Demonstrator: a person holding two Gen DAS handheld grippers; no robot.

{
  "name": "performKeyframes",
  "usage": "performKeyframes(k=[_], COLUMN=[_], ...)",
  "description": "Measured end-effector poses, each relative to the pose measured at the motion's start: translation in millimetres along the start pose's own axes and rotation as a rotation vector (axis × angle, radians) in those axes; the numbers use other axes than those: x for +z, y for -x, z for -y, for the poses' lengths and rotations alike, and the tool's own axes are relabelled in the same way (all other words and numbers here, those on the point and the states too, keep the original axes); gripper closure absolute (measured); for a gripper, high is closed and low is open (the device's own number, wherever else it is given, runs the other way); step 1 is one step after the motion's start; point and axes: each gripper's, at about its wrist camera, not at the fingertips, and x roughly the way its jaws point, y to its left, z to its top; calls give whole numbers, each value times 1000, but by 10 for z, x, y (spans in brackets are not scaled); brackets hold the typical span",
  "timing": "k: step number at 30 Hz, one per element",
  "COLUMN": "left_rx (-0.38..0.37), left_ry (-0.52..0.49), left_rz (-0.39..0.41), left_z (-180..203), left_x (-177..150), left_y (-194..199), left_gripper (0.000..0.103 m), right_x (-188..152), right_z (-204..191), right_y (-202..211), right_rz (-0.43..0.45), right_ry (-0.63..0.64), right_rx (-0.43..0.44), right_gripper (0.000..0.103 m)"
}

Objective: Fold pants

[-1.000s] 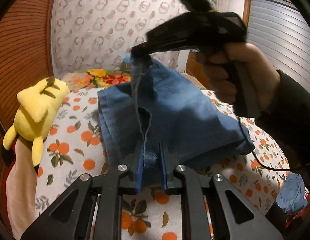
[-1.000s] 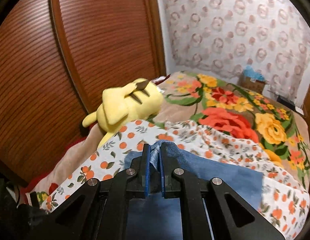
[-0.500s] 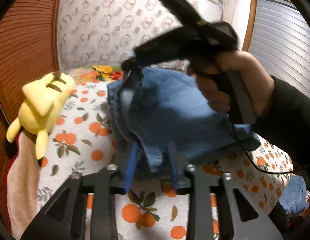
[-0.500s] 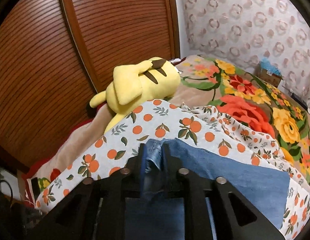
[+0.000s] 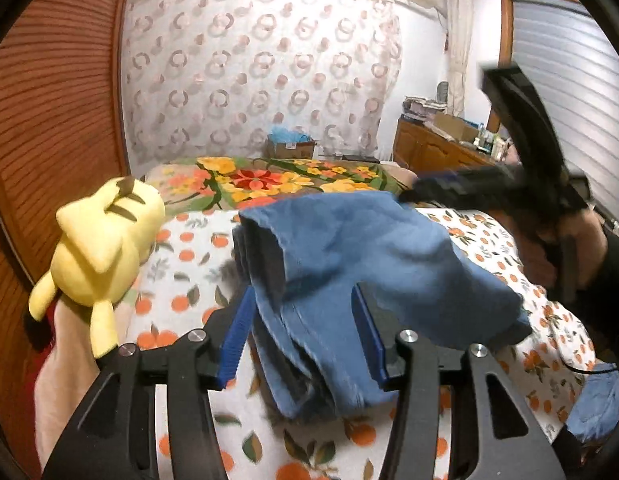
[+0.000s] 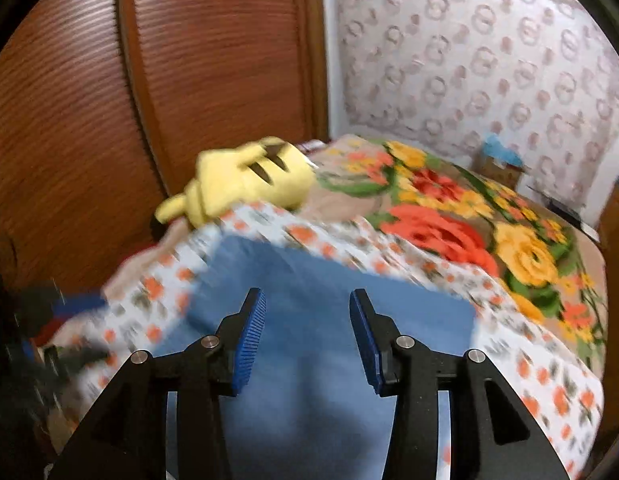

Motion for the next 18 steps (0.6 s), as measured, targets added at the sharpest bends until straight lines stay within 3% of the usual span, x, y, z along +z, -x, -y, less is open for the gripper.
performKeyframes(k=[7, 18], left_rx=[5, 97], left_ry=[-48, -122], left_rz=[-53, -163], left_z=[57, 44], left_x=[234, 295], left_y=[-421, -934], left_gripper=[52, 52], right_x=[-636, -1082], right_z=[182, 193], right_y=[182, 312], right_rz=[-88, -130], right_ry=[-66, -162], right_rx=[-59, -29], right_gripper=[58, 58])
